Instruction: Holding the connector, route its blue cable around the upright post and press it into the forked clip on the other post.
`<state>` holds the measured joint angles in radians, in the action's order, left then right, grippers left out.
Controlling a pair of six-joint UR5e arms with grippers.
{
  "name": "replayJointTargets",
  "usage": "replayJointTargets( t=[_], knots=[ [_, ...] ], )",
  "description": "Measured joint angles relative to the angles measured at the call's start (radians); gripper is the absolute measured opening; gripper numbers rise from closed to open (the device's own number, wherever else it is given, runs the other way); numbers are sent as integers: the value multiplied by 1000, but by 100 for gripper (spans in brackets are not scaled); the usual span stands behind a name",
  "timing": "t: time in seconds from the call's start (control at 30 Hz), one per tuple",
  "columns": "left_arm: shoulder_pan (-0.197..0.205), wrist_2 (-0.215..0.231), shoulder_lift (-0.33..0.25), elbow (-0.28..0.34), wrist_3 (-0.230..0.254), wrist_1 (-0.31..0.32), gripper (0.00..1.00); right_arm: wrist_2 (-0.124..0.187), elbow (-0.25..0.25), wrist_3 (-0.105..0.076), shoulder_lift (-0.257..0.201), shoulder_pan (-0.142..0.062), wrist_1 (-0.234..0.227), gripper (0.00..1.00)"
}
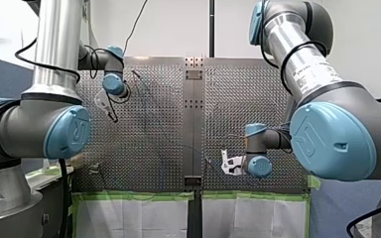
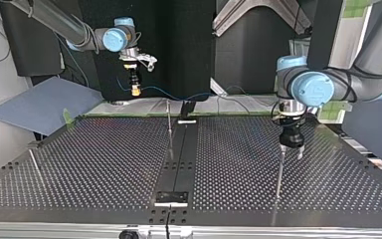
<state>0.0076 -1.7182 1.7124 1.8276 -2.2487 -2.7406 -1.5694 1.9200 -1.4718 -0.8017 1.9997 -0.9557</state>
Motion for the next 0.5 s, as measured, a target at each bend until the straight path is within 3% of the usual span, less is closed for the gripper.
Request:
replayJointTargets(
  t=[0.33, 0.5],
  knots=[
    [11, -41, -76, 32, 2, -25, 100, 0, 0, -2, 0, 0, -1, 0],
    [15, -65, -119, 34, 35, -66, 100, 0, 0, -3, 0, 0, -1, 0]
  ],
)
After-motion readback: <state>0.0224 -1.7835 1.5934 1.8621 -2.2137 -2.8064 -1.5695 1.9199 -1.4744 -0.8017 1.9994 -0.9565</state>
